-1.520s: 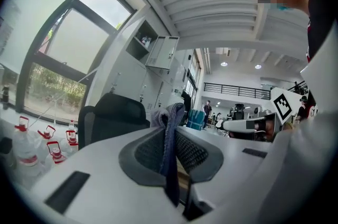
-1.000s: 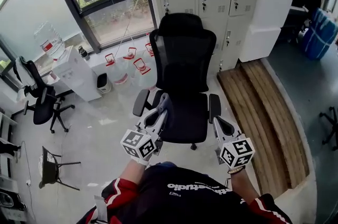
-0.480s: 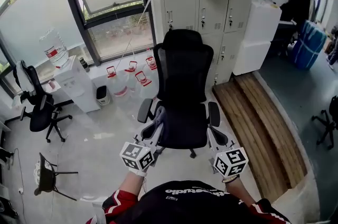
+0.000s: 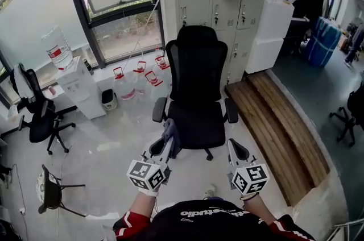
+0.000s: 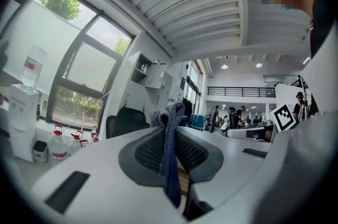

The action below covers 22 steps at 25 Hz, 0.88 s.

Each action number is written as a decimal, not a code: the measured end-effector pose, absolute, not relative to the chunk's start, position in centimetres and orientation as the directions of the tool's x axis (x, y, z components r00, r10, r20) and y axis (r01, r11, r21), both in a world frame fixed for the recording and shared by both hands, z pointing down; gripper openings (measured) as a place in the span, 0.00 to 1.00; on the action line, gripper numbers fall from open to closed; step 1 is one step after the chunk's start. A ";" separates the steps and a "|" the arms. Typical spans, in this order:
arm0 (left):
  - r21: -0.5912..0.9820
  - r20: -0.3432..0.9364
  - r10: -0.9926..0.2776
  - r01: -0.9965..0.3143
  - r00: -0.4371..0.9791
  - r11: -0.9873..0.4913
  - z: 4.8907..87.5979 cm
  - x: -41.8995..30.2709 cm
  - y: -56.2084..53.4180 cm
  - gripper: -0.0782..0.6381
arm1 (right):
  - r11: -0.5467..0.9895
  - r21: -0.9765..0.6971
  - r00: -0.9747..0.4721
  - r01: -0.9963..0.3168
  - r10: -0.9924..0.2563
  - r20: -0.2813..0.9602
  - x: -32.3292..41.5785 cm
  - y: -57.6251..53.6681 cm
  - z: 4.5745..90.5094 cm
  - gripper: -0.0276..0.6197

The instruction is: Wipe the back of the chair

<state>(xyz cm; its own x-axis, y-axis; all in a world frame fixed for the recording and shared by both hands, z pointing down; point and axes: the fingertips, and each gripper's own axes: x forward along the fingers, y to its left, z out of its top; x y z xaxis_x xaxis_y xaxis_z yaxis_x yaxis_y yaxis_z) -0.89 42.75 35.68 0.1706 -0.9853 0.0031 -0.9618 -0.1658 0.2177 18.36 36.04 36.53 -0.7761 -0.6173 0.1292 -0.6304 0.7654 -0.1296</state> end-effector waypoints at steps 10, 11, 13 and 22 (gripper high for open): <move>0.237 -0.019 -0.978 -0.949 0.209 -0.207 36.1 0.8 47.8 0.19 | 0.784 -0.112 -0.790 -0.610 -0.594 0.151 18.3 41.9 37.4 0.06; 0.235 -0.021 -0.978 -0.949 0.210 -0.209 36.1 0.9 47.9 0.19 | 0.785 -0.112 -0.791 -0.609 -0.593 0.151 18.5 42.2 37.5 0.06; 0.228 -0.024 -0.977 -0.951 0.211 -0.211 35.8 1.2 48.1 0.19 | 0.786 -0.112 -0.792 -0.608 -0.591 0.150 18.7 42.5 37.4 0.06; 0.222 -0.026 -0.979 -0.953 0.204 -0.205 35.9 1.5 48.6 0.19 | 0.801 -0.102 -0.805 -0.590 -0.575 0.145 18.7 43.0 36.9 0.06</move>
<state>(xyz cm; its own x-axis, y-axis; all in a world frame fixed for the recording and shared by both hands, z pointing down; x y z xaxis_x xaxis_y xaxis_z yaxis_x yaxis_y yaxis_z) 1.45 48.57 35.91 0.2038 -0.9786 -0.0263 -0.9533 -0.2045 0.2220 18.66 42.96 36.92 -0.8053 -0.5749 0.1451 -0.5901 0.8008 -0.1025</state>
